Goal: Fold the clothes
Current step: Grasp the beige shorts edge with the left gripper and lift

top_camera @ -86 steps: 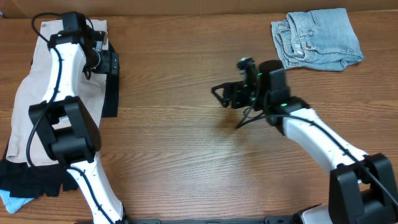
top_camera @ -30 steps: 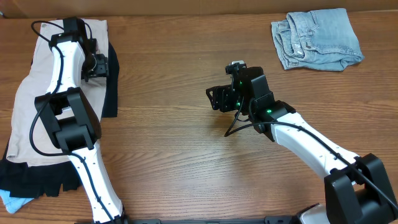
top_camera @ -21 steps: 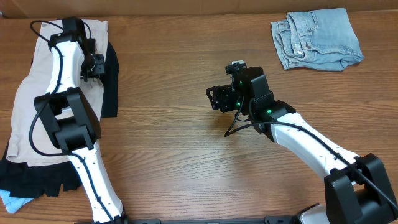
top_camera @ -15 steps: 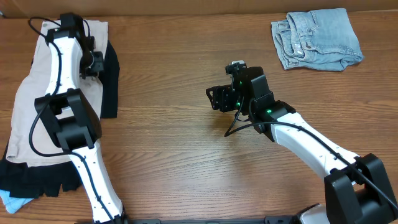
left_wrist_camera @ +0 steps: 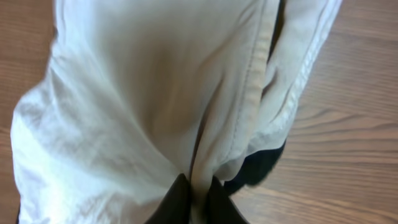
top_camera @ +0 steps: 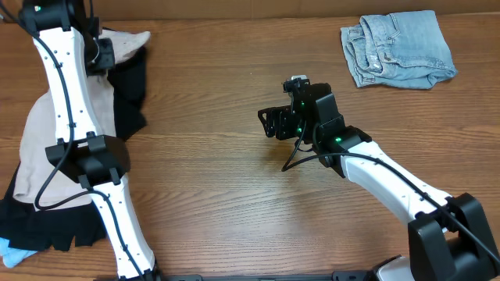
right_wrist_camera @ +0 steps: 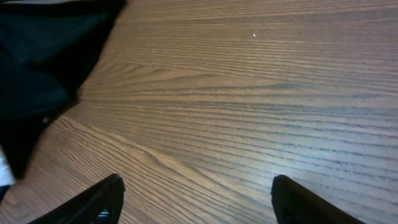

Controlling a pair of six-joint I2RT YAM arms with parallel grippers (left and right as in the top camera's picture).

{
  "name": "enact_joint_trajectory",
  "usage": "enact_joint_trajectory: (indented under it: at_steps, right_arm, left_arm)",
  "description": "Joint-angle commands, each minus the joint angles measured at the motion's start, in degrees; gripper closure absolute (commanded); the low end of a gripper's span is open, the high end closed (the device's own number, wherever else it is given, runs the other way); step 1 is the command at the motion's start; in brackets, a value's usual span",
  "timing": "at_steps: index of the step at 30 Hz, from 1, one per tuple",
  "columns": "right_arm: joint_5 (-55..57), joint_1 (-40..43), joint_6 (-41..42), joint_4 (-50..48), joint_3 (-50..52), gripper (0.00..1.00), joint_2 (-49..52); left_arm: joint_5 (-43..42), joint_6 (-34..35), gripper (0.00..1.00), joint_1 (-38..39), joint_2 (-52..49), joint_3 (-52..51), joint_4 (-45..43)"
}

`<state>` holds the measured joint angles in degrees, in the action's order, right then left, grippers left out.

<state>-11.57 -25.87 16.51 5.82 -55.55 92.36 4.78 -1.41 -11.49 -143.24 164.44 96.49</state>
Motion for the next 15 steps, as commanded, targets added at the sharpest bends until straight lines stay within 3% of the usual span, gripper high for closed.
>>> enact_joint_trajectory:
  at_steps: [1,3,4,6,11,15]
  right_arm:
    - [0.0,0.2,0.0,0.2,-0.8,0.18,-4.2]
    - [0.0,0.2,0.0,0.8,-0.8,0.18,-4.5]
    - [0.0,0.2,0.0,1.0,-0.8,0.18,-4.5]
    - [0.0,0.2,0.0,1.6,-0.8,0.18,-4.5]
    - [0.0,0.2,0.0,2.0,-0.8,0.17,-4.5]
    - [0.5,0.2,0.0,2.4,-0.8,0.17,-4.5]
  left_arm:
    - [0.5,1.0,0.75,3.2,3.1,2.3,0.1]
    - [2.5,1.0,0.65,3.6,3.1,2.2,-0.2]
    - [3.2,1.0,0.68,3.7,3.0,2.2,-0.3]
    - [3.1,0.8,0.93,3.6,2.7,1.7,-0.1]
    - [-2.4,-2.6,0.96,3.4,2.6,-0.8,-1.6]
    - [-7.2,-2.9,0.54,3.4,2.0,-3.6,-4.8]
